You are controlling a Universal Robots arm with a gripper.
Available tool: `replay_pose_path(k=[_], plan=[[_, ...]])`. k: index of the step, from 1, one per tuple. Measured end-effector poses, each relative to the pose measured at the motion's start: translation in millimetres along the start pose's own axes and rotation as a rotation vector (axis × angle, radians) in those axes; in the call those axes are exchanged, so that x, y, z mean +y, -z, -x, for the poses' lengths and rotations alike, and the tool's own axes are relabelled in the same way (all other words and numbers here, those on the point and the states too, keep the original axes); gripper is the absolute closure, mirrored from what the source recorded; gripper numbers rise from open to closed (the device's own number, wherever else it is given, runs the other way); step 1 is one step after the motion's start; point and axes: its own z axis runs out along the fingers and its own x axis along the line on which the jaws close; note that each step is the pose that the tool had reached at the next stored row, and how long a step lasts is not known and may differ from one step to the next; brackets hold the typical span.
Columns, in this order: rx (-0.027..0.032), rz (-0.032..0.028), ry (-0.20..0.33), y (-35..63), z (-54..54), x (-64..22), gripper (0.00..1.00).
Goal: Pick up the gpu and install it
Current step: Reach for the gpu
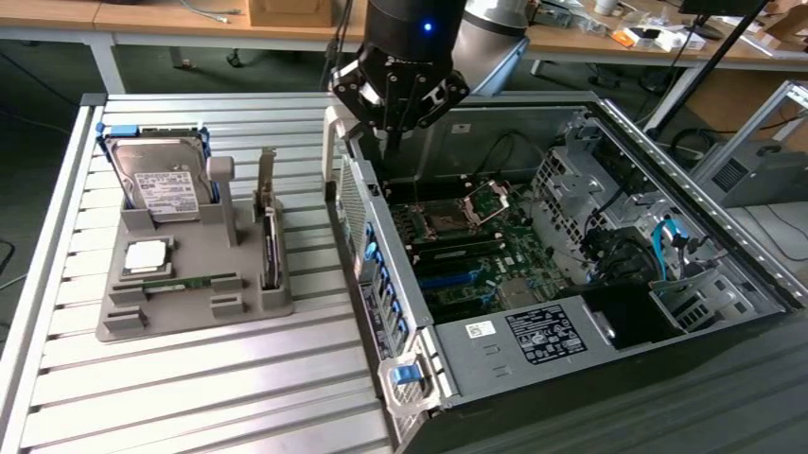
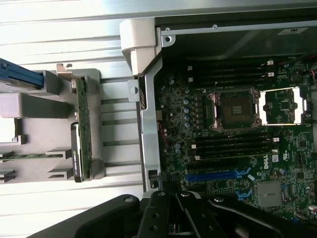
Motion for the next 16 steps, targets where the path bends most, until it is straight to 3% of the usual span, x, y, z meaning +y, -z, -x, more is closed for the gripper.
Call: replay_pose_path(k=[16], plan=[[0.0000,0.0000,0.000,0.1,-4.2,-0.3,0.89]])
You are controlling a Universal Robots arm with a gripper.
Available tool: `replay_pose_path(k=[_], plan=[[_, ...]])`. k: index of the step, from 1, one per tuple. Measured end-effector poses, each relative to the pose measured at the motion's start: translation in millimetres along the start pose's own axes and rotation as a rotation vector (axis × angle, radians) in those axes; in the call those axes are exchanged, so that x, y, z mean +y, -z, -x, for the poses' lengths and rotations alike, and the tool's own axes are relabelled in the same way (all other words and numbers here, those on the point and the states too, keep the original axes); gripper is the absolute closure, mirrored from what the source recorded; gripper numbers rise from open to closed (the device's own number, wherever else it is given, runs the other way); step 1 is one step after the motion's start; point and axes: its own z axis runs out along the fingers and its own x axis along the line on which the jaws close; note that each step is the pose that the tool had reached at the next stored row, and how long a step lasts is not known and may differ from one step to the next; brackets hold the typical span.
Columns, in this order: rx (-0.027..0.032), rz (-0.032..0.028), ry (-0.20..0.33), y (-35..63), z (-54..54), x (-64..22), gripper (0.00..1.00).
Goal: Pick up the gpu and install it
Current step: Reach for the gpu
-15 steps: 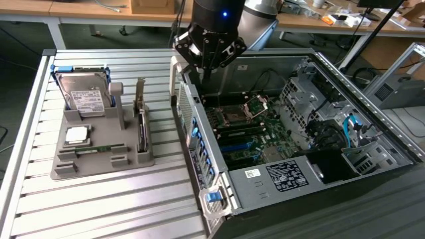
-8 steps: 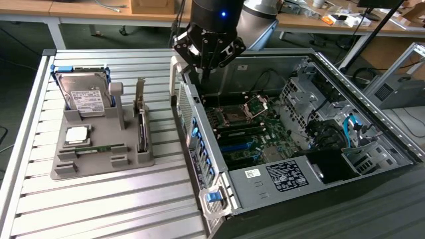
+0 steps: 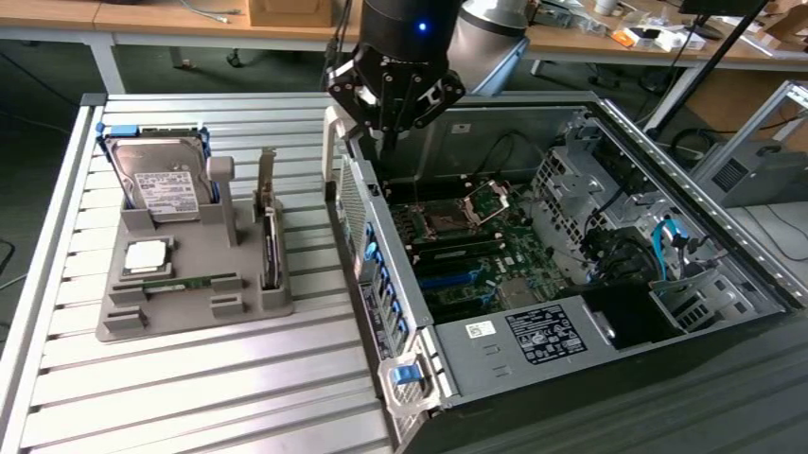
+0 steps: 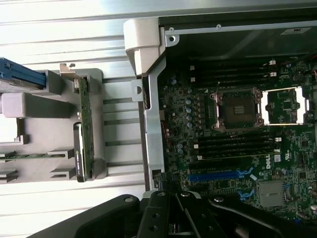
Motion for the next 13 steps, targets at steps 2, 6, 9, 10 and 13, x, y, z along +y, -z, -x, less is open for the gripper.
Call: replay_pose_path(k=[2,6,9,10,13], plan=[[0.0000,0.0000,0.000,0.0,-0.6,0.0,0.89],[0.0000,0.0000,0.000,0.0,-2.1,-0.2,0.89],[-0.0001,0.0000,0.000,0.1,-3.4,-0.3,0.89],[0.0000,0.0000,0.000,0.1,-3.7,-0.3,0.89],[0.0000,0.0000,0.000,0.1,-4.6,-0.3,0.89]])
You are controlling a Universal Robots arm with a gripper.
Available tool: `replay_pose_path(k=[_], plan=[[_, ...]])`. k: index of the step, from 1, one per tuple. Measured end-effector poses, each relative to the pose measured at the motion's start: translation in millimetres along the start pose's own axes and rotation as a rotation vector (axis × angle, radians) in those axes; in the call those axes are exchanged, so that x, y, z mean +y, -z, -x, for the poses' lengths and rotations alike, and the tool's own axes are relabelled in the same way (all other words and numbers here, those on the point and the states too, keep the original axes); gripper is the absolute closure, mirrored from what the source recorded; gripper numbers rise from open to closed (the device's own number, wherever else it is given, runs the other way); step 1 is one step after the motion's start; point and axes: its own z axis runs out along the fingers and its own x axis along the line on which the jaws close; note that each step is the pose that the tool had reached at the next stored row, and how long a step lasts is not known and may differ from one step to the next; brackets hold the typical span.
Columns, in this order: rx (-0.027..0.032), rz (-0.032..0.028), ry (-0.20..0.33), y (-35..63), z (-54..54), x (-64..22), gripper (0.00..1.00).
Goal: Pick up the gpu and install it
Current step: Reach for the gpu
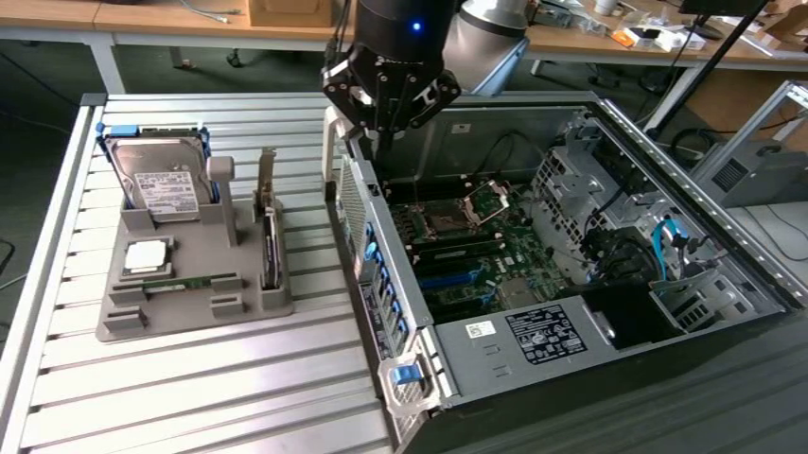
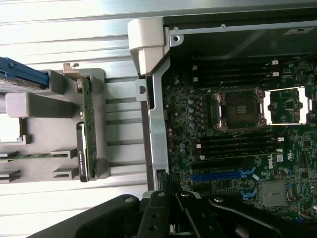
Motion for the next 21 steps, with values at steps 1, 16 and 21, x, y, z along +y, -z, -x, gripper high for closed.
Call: replay_pose_path(k=[1,16,21], plan=[[0.0000,0.0000,0.000,0.0,-0.2,0.0,0.89],[0.0000,0.0000,0.000,0.2,-5.5,-0.4,0.89],[0.0000,0.0001,0.000,0.2,-7.2,-0.5,0.89]])
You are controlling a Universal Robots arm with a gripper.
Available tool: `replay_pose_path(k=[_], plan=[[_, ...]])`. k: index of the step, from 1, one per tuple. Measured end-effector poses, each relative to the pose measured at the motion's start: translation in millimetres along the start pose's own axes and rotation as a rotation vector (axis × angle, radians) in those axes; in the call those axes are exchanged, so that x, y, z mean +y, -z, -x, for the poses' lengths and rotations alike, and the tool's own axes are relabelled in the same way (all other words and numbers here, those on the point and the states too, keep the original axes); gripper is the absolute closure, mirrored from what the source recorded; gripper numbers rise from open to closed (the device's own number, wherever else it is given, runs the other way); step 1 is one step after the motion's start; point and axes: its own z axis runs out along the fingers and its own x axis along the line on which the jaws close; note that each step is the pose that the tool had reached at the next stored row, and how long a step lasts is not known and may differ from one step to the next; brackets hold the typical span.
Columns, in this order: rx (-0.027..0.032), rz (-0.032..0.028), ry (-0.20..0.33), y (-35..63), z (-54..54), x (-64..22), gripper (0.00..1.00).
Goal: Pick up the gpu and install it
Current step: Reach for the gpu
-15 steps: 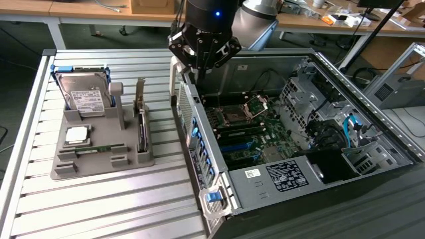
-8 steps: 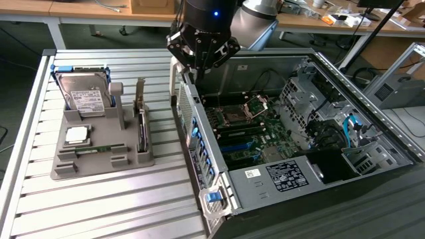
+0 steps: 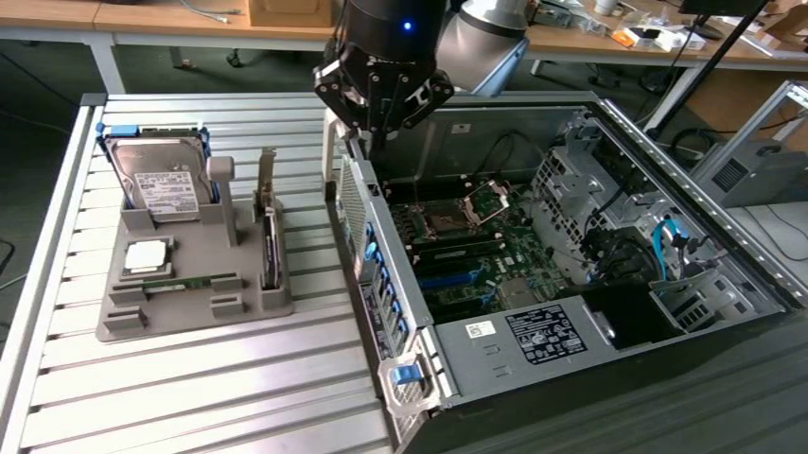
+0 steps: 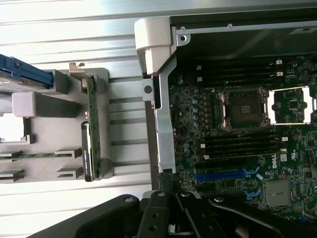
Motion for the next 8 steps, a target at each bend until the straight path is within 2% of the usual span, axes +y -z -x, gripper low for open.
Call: replay_pose_path(k=[8], plan=[[0.0000,0.0000,0.000,0.1,-2.1,-0.2,0.89]])
